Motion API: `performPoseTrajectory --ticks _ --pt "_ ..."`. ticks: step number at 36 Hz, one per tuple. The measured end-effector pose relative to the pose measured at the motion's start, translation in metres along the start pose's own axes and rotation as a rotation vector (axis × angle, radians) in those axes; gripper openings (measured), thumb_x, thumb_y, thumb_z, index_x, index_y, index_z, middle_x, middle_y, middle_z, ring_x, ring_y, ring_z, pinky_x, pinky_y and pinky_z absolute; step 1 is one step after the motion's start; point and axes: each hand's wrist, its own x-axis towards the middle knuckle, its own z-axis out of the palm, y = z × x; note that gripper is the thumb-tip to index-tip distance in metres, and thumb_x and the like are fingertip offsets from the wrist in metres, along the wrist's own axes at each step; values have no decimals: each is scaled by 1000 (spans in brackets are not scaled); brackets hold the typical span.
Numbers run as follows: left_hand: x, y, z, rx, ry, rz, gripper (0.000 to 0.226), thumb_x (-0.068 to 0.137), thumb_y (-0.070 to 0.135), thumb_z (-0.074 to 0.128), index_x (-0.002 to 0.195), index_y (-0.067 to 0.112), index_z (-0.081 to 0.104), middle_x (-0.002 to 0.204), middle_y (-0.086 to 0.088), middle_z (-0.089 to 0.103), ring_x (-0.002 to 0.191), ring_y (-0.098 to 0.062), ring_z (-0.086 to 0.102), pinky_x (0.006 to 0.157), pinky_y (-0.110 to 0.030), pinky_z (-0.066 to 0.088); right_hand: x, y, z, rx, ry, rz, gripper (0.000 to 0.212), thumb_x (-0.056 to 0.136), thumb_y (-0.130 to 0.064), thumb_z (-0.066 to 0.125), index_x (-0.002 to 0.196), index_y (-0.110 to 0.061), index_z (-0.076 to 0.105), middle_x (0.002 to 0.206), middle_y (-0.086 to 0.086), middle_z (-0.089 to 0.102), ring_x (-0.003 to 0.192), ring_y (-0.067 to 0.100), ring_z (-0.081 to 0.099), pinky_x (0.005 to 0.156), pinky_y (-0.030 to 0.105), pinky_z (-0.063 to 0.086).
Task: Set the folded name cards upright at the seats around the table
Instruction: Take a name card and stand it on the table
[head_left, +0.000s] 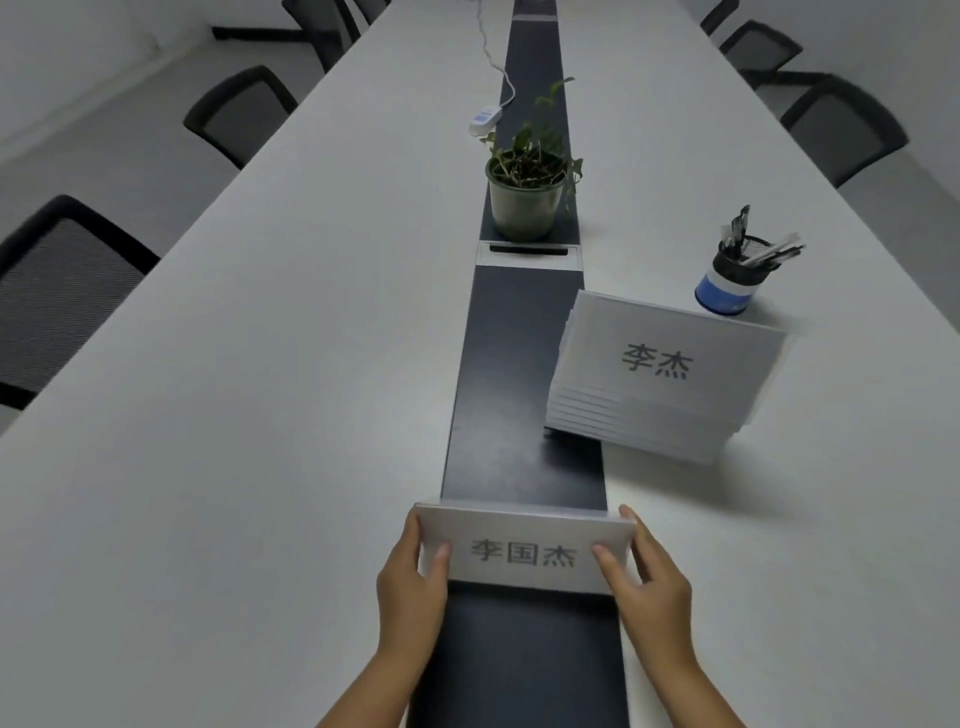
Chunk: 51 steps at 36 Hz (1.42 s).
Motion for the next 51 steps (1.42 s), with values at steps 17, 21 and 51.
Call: performPoseTrajectory --ticks 17,21,51 --pt "21 6 -2 -37 5 43 43 84 7 56 126 19 49 114 8 54 106 -12 51 94 -25 38 -6 11 8 -1 92 133 50 76 -5 66 124 -7 51 125 9 56 113 22 53 98 31 41" --pt "23 11 0 -55 26 56 39 87 8 53 123 24 51 110 8 55 105 -13 52 96 -32 41 -2 4 13 -20 86 154 51 81 -9 62 129 -10 46 130 11 54 118 24 52 104 36 39" --pt "41 15 -9 -72 6 51 38 82 5 59 120 11 54 120 -9 61 100 -11 53 83 -18 41 29 -5 6 -18 12 176 46 82 -13 62 126 -12 49 129 10 54 120 25 48 90 24 38"
